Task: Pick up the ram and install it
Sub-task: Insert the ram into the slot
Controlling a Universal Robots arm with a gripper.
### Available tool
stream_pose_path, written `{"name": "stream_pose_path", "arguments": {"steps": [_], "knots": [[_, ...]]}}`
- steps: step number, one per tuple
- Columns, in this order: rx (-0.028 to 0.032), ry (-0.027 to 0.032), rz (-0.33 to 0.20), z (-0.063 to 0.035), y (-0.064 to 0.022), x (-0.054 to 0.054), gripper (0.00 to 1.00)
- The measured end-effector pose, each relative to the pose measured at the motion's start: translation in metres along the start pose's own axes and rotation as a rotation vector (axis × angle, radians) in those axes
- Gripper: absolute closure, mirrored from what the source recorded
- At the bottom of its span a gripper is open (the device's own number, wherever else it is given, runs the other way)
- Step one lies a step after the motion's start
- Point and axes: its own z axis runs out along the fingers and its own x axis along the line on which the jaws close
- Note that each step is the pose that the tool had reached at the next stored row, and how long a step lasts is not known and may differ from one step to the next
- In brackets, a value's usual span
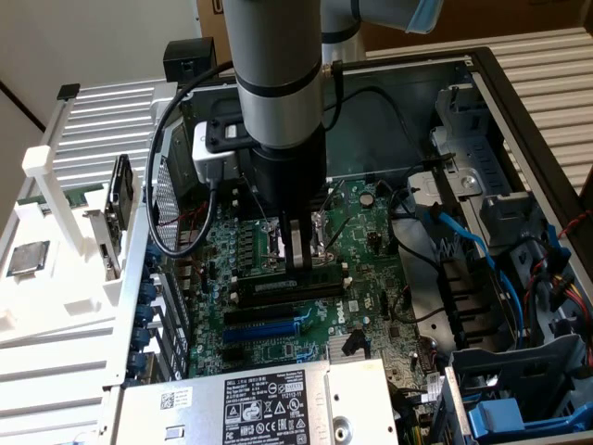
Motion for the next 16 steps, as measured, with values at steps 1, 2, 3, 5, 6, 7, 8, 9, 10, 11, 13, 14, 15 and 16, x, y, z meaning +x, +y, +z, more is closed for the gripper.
{"name": "stream_pose_path", "arguments": {"steps": [1, 2, 3, 5, 6, 7, 8, 9, 10, 11, 13, 14, 15, 16], "knots": [[-0.0001, 0.0001, 0.0, 0.0002, 0.0, 0.0, 0.88], [-0.0001, 0.0001, 0.0, 0.0003, 0.0001, 0.0, 0.88], [-0.0002, 0.0002, 0.0, 0.0004, 0.0001, 0.0001, 0.88], [-0.0001, 0.0001, 0.0, 0.0009, 0.0001, 0.0001, 0.88], [-0.0001, 0.0001, 0.0, 0.0011, 0.0001, 0.0001, 0.88], [-0.0001, 0.0002, 0.0, 0.0013, 0.0002, 0.0001, 0.88], [-0.0001, 0.0002, 0.0, 0.0014, 0.0003, 0.0001, 0.88], [0.0, 0.0001, 0.0, 0.0015, 0.0007, 0.0001, 0.88], [0.0001, -0.0002, 0.0, 0.0016, 0.0012, 0.0, 0.88], [0.0, -0.0001, 0.0, 0.0016, 0.0015, 0.0, 0.88], [-0.0001, 0.0001, 0.0, 0.0014, 0.0018, 0.0001, 0.88], [-0.0001, 0.0002, 0.0, 0.0014, 0.0019, 0.0001, 0.88], [0.0, 0.0002, 0.0, 0.0014, 0.002, 0.0001, 0.88], [0.0, 0.0001, 0.0, 0.0014, 0.002, 0.0001, 0.88]]}}
